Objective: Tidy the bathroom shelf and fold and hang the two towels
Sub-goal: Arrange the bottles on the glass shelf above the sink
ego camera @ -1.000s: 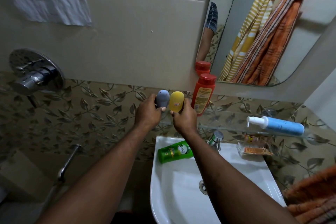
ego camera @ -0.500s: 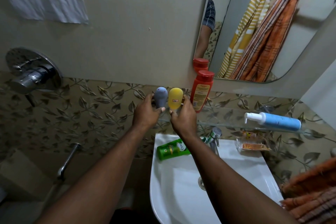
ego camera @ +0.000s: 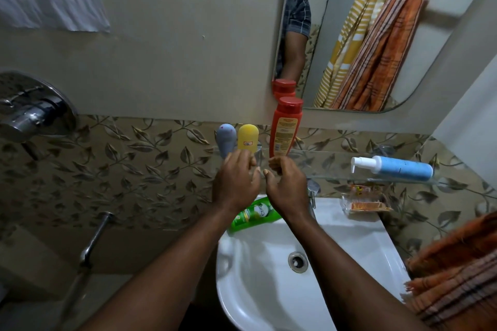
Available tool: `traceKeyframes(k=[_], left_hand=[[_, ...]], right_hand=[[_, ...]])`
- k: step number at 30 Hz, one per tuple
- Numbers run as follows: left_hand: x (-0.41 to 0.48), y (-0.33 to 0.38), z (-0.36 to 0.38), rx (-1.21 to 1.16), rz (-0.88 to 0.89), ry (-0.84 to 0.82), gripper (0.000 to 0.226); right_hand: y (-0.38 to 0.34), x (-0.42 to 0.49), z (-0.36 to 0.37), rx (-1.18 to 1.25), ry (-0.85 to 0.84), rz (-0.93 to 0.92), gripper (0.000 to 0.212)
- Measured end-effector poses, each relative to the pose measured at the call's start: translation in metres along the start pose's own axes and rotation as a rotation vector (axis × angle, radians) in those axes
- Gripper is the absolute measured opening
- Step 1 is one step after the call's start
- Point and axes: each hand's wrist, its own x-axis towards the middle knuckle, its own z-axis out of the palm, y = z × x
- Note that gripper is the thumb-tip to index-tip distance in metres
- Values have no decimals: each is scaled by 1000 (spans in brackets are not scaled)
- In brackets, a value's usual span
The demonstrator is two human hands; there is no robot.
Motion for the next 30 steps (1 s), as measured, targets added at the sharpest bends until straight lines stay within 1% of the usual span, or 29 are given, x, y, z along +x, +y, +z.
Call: traceKeyframes(k=[3,6,8,11,13,15,18,21,23,25,27,30], left_hand=[[11,22,15,-77,82,-109,11],[22,43,37,-86,143,-160,22],[27,53,49,-81,144,-192,25],[33,72,71,-66,160,-255,18],[35,89,87,-62,165,-286,15],[40,103,99,-57,159,-309,18],[47,122,115,2,164,-382,25],[53,145,131,62,132,-473,44],[56,154,141,107,84,-532,57],[60,160,150,141,38,-572,63],[64,163,159,131,6,-592,66],[67,164,169,16,-95,-584,64]], right_hand=[[8,6,-22,0,18,-7,13],[26,14,-56,-41,60,33,9],[39,20,-78,-85,83,57,6],[63,31,-117,-175,127,106,8],[81,39,-146,-294,145,128,14],[99,48,-169,-449,93,120,24],[119,61,-193,-662,-95,156,39],[134,70,-209,-799,-247,206,56],[139,74,-214,-845,-286,211,57],[143,76,-217,-893,-312,191,57],[148,79,-219,-930,-323,166,56],[151,82,-219,-940,-319,155,56]])
